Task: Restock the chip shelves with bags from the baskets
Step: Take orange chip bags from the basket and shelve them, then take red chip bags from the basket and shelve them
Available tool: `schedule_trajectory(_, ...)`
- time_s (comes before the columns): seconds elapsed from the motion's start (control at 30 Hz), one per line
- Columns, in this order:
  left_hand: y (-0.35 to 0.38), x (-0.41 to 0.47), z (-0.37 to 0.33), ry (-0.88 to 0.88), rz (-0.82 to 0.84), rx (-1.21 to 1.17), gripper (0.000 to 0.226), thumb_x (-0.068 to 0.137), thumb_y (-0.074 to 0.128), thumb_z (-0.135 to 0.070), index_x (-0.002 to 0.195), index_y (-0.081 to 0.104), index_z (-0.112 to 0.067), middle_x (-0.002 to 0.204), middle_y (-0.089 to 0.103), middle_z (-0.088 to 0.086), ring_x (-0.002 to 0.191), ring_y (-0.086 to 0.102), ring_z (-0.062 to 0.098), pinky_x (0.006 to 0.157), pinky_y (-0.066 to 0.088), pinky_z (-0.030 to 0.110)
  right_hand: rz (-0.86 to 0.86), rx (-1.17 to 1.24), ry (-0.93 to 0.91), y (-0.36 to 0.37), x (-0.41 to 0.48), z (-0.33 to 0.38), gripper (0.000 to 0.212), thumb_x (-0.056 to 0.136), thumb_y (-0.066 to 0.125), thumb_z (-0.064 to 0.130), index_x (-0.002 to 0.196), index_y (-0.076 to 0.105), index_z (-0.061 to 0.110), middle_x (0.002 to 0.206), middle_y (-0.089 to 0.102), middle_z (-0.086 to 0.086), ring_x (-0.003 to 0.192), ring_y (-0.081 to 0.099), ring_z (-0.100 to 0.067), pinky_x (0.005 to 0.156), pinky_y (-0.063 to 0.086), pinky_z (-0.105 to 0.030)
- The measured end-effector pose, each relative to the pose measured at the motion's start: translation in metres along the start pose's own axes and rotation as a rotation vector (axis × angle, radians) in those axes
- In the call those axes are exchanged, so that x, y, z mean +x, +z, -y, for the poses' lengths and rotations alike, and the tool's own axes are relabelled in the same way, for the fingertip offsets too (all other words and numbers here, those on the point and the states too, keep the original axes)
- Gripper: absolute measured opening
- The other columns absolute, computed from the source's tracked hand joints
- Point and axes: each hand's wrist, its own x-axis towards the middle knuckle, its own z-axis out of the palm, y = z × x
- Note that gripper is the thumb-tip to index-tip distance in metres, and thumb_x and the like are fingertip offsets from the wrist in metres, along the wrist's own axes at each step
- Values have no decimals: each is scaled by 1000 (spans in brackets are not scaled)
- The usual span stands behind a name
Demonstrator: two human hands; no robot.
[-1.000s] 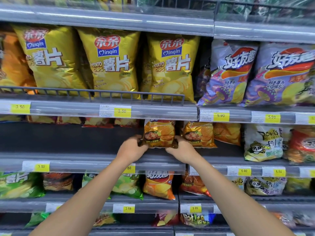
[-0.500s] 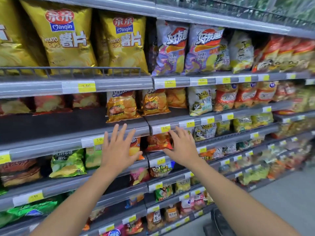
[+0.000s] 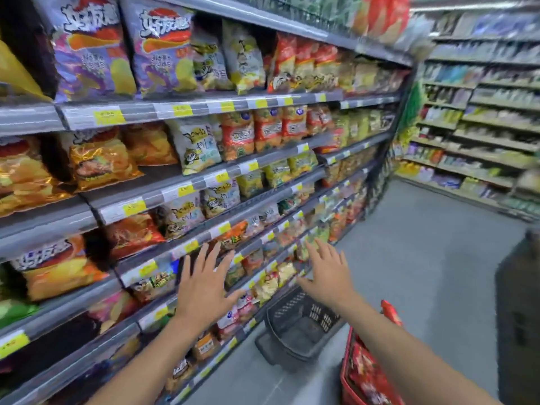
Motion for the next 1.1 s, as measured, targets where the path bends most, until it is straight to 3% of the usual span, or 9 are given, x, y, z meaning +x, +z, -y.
schedule_trajectory(0.07, 17, 12, -47, 73, 17, -12, 92, 84, 41, -84, 161, 36, -33, 171, 26, 4, 159, 18, 30, 125, 20, 64, 18, -24, 73, -2, -14, -46, 95, 88, 59, 66, 163, 14, 28, 170, 13, -3, 156, 14, -27, 125, 14, -54)
schedule_trajectory(0.2, 45, 32, -143, 179, 55, -61, 92, 83, 44, -82, 161, 35, -33, 170, 28, 4, 159, 20, 30, 125, 19, 61, 21, -50, 210, -1, -43, -139, 96, 82, 57, 68, 161, 24, 24, 168, 22, -9, 153, 23, -32, 123, 21, -54)
schedule_trajectory(0.3, 68, 47, -210, 263, 84, -67, 92, 83, 42, -82, 159, 40, -30, 168, 34, 6, 157, 26, 32, 124, 23, 61, 51, -57, 296, 0, -66, -204, 95, 82, 59, 63, 161, 21, 26, 169, 17, -7, 155, 18, -29, 124, 19, -52)
schedule_trajectory(0.57, 115, 80, -356, 397, 169, -127, 92, 87, 34, -83, 164, 26, -33, 173, 19, 6, 161, 7, 30, 127, 9, 59, 87, -50, 452, 2, -107, -350, 89, 88, 57, 63, 161, 21, 26, 169, 17, -7, 155, 18, -28, 125, 14, -53)
schedule_trajectory(0.7, 138, 91, -401, 442, 251, -121, 93, 88, 27, -83, 166, 10, -35, 175, 3, 2, 162, -5, 27, 129, 1, 57, 139, -25, 518, 13, -121, -397, 89, 90, 56, 64, 161, 18, 26, 170, 15, -5, 155, 16, -28, 125, 14, -54)
schedule_trajectory(0.8, 158, 99, -424, 466, 295, -121, 96, 85, 20, -84, 166, 9, -34, 175, 1, 2, 162, -6, 26, 129, 1, 57, 179, 5, 559, 29, -125, -420, 92, 88, 58, 66, 161, 19, 25, 170, 17, -5, 155, 16, -27, 126, 14, -55)
schedule_trajectory(0.93, 186, 114, -446, 477, 362, -139, 94, 91, 42, -79, 166, 11, -32, 175, 6, 4, 162, -2, 27, 128, 2, 57, 245, 34, 607, 50, -129, -437, 93, 88, 58, 66, 161, 18, 25, 170, 16, -7, 155, 18, -29, 125, 16, -55)
schedule_trajectory(1.1, 219, 138, -464, 499, 471, -143, 93, 94, 44, -76, 167, 4, -33, 175, 0, 2, 161, -6, 25, 127, -2, 55, 311, 56, 654, 79, -120, -453, 94, 88, 57, 69, 162, 15, 28, 170, 16, -6, 155, 18, -29, 126, 16, -54)
